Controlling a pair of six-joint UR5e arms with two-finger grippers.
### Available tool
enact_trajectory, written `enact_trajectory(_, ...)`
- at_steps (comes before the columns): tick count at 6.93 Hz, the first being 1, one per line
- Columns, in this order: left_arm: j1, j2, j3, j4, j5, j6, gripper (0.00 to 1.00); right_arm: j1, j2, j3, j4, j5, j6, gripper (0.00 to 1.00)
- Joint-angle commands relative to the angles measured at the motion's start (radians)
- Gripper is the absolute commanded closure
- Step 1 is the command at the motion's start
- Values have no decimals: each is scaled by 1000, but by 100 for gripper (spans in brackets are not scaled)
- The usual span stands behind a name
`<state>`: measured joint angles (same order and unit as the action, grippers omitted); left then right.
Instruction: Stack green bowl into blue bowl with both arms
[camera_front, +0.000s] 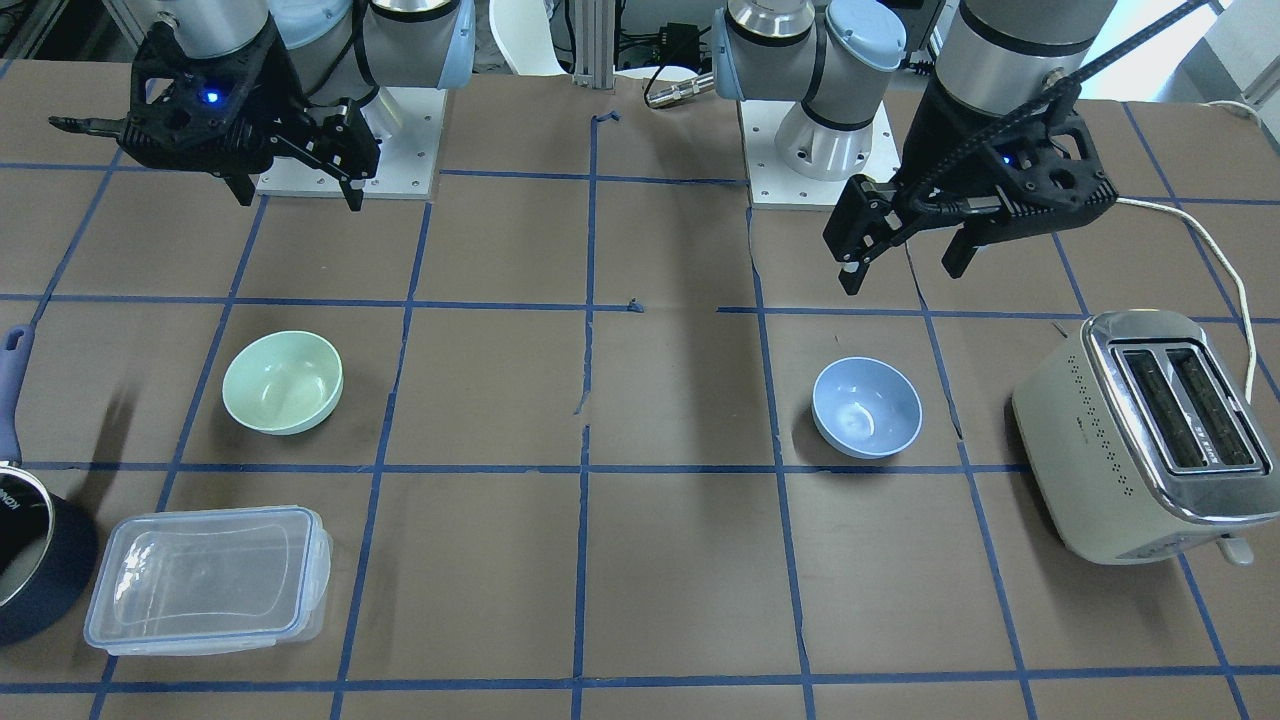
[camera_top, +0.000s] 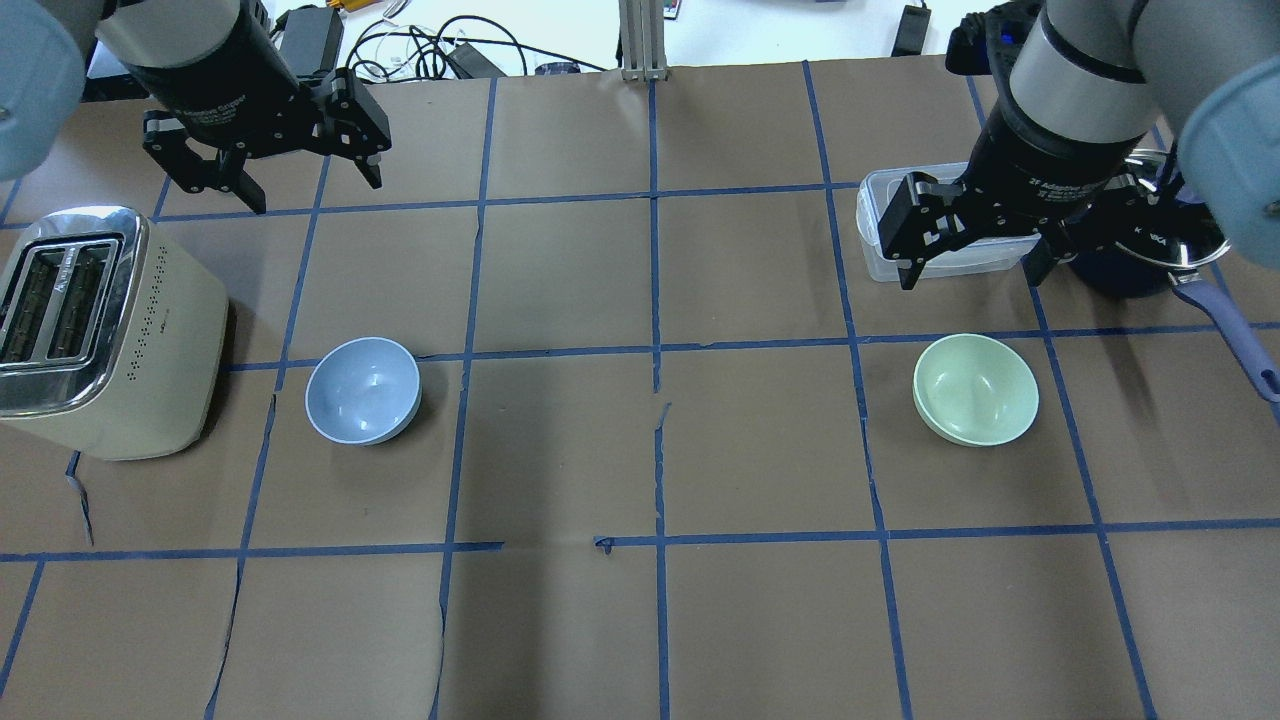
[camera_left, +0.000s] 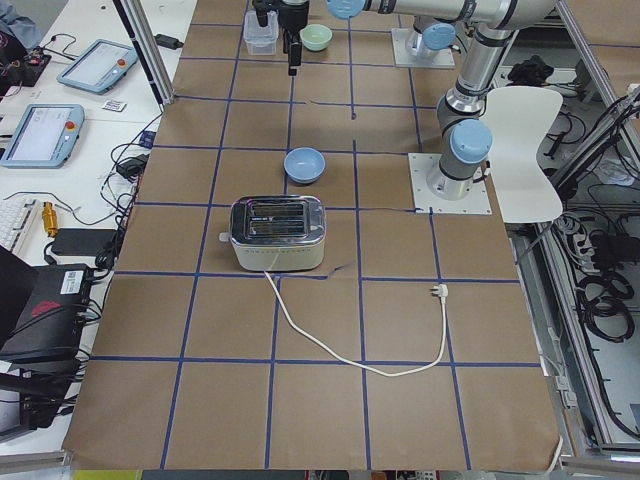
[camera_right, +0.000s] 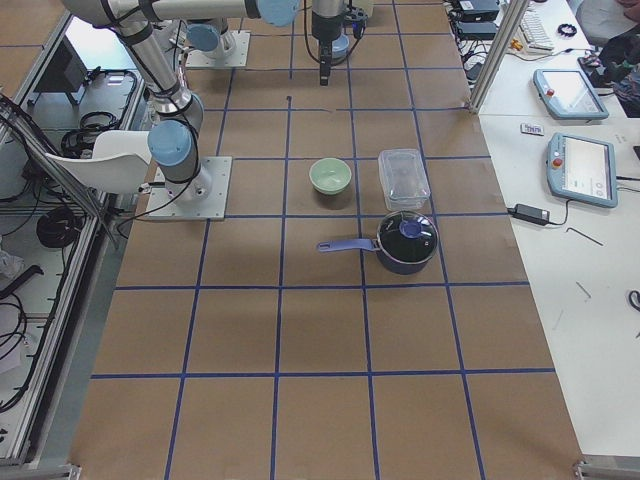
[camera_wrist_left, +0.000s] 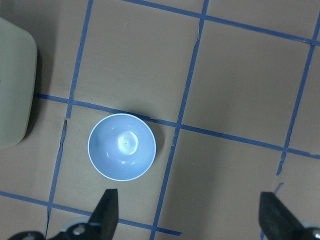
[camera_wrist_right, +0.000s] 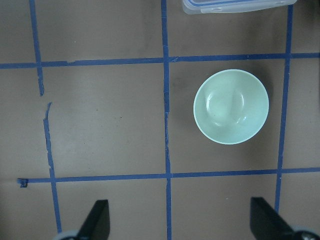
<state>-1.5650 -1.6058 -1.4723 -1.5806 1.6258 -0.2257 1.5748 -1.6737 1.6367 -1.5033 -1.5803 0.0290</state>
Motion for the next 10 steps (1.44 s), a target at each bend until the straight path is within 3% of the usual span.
enact_trajectory(1, -3, -9, 3, 7, -3, 28, 0, 1, 2, 9, -3, 5, 9, 0)
enact_trajectory(10, -1, -2, -5, 4, -8, 92, 0, -4, -9, 37, -51, 2, 14, 0)
